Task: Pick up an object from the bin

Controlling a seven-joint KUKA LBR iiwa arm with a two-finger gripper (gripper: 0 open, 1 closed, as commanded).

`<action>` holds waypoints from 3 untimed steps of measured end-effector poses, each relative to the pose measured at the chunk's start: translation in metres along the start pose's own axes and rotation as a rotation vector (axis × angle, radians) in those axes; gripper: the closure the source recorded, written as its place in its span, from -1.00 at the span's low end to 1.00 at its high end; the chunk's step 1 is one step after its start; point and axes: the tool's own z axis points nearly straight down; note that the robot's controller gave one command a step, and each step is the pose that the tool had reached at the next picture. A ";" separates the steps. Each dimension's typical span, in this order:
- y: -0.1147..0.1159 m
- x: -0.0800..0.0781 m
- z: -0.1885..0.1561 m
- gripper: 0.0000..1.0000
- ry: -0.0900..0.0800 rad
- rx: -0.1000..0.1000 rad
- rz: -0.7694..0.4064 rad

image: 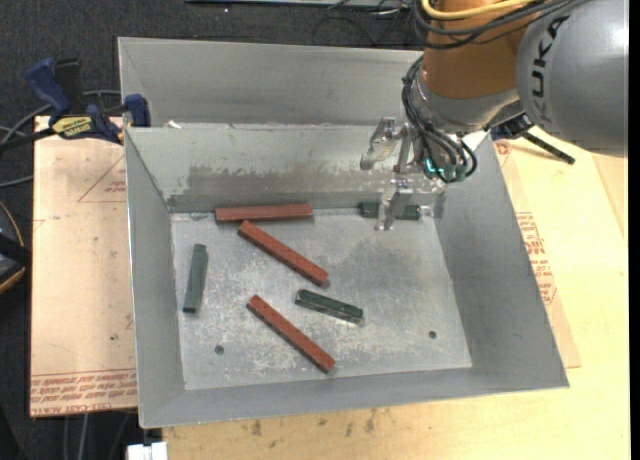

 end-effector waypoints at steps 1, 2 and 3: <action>0.000 -0.001 -0.005 1.00 -0.009 0.000 0.000; 0.000 -0.001 -0.005 1.00 -0.009 0.000 0.000; 0.007 0.001 0.056 1.00 -0.013 0.000 -0.013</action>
Offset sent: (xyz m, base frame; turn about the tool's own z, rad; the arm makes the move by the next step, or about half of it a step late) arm 0.0000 0.0000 0.0000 0.0000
